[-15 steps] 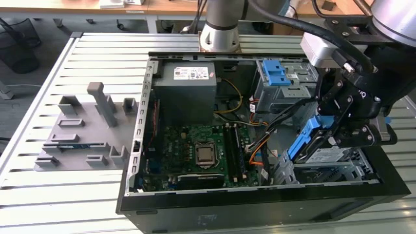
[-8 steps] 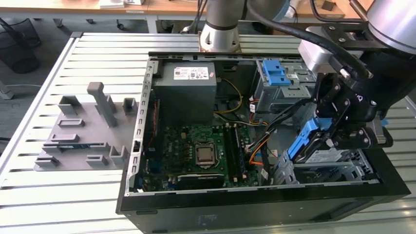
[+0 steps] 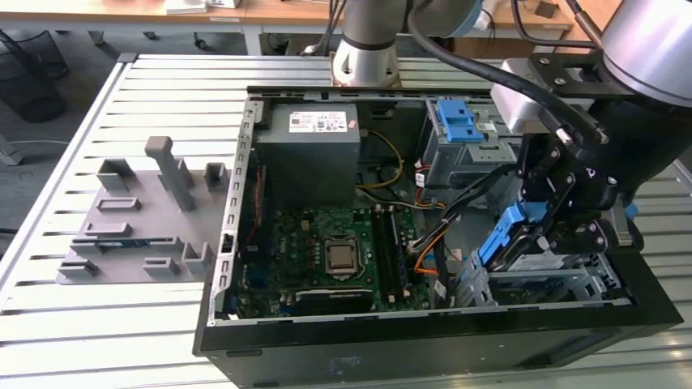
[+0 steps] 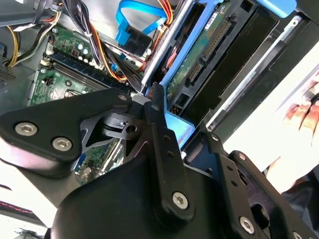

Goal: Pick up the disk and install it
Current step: 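Insert the disk into the insertion slot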

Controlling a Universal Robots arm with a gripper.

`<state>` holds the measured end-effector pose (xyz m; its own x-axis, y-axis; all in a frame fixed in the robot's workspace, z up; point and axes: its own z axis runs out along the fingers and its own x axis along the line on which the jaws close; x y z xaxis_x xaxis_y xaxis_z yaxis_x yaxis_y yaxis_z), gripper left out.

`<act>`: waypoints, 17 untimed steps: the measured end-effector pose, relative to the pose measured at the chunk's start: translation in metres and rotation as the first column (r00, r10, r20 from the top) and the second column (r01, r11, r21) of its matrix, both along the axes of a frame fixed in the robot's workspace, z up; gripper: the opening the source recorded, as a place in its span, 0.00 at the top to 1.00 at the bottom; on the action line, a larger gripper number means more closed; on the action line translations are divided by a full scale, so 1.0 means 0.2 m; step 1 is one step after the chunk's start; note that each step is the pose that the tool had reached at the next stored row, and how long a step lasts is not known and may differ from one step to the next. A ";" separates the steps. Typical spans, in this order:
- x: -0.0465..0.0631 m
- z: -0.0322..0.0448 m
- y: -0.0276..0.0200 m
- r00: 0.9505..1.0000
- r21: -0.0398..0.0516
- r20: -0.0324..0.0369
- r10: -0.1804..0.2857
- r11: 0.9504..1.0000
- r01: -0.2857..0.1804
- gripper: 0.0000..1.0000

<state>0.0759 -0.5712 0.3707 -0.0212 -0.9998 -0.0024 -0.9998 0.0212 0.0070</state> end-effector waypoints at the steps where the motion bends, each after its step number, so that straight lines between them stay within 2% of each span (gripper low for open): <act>1: 0.00 -0.005 0.000 1.000 0.000 0.000 0.000 1.000 0.000 0.64; 9: 0.00 -0.027 0.000 1.000 0.000 0.000 0.000 1.000 0.000 0.64; 17: 0.00 -0.067 0.000 1.000 0.000 0.000 0.000 1.000 0.000 0.64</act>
